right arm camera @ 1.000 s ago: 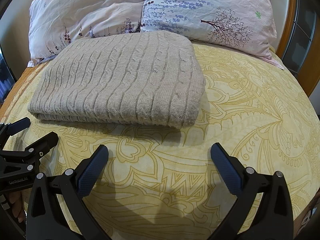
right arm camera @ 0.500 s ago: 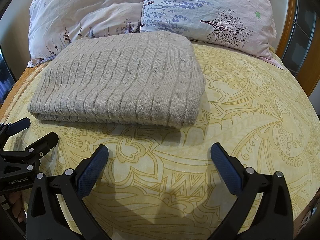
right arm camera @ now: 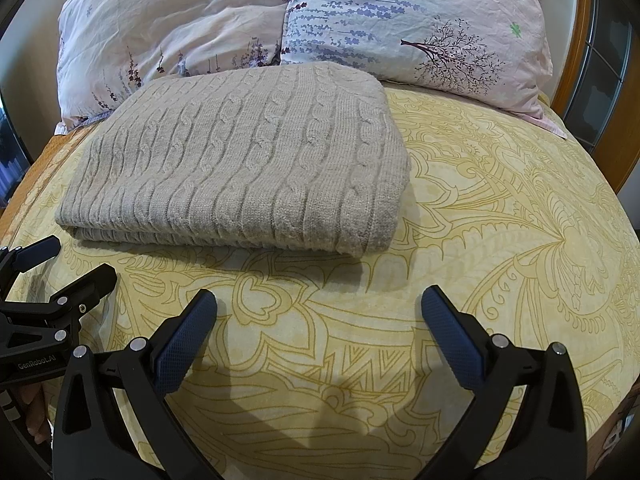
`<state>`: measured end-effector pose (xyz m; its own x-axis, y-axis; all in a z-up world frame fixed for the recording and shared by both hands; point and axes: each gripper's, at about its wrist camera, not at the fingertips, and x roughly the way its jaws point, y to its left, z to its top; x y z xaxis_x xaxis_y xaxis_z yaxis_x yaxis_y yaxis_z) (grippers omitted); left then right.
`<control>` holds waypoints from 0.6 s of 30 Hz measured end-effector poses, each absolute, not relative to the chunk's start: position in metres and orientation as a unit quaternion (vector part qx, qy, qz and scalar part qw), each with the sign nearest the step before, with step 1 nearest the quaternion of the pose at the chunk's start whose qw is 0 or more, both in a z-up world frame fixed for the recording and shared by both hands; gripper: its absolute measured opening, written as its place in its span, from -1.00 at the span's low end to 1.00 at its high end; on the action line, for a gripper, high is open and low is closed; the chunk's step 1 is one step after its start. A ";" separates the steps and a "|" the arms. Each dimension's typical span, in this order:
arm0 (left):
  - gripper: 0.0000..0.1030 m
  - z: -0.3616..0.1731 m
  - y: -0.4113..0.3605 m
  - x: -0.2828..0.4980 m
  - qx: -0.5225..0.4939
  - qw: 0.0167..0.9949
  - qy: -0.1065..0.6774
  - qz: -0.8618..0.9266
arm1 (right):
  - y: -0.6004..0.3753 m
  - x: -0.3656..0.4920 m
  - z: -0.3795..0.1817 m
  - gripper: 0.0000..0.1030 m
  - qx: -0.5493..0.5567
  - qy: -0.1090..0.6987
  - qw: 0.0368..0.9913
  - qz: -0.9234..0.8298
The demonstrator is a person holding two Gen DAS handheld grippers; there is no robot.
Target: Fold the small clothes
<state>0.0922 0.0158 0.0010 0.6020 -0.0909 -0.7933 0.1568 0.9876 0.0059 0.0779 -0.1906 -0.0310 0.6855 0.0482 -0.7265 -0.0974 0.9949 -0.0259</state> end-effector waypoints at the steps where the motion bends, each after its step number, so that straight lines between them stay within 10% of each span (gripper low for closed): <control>1: 0.97 0.001 0.016 0.092 0.037 0.894 0.441 -0.069 | -0.191 0.078 -0.031 0.97 -0.031 0.395 0.917 0.040; 18: 0.97 0.000 0.016 0.095 0.037 0.891 0.447 -0.068 | -0.191 0.078 -0.031 0.97 -0.031 0.394 0.918 0.040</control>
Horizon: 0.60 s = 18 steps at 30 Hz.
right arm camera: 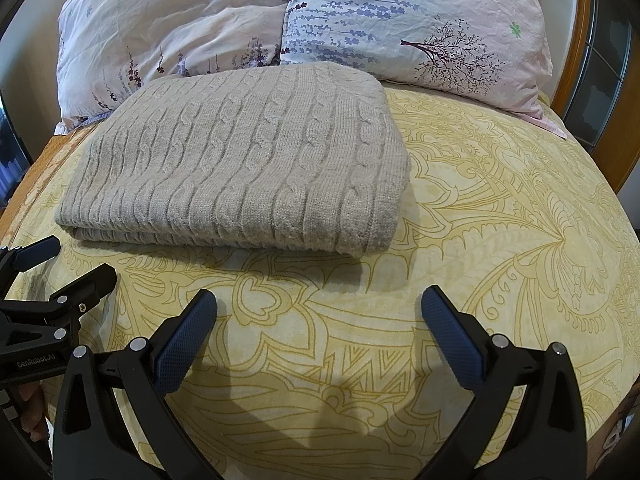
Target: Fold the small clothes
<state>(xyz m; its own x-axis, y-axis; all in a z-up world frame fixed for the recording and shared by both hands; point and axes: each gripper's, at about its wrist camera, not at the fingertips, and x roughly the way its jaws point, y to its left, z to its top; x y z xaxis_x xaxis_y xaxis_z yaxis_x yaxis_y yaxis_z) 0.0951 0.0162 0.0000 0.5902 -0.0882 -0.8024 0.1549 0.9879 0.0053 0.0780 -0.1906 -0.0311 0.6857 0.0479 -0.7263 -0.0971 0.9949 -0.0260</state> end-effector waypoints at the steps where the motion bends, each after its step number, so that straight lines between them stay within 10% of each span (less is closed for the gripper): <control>1: 0.97 0.000 0.016 0.095 0.037 0.891 0.448 -0.068 | -0.191 0.078 -0.031 0.97 -0.031 0.394 0.918 0.040; 18: 0.97 0.000 0.016 0.095 0.036 0.892 0.446 -0.068 | -0.191 0.078 -0.031 0.97 -0.031 0.394 0.918 0.039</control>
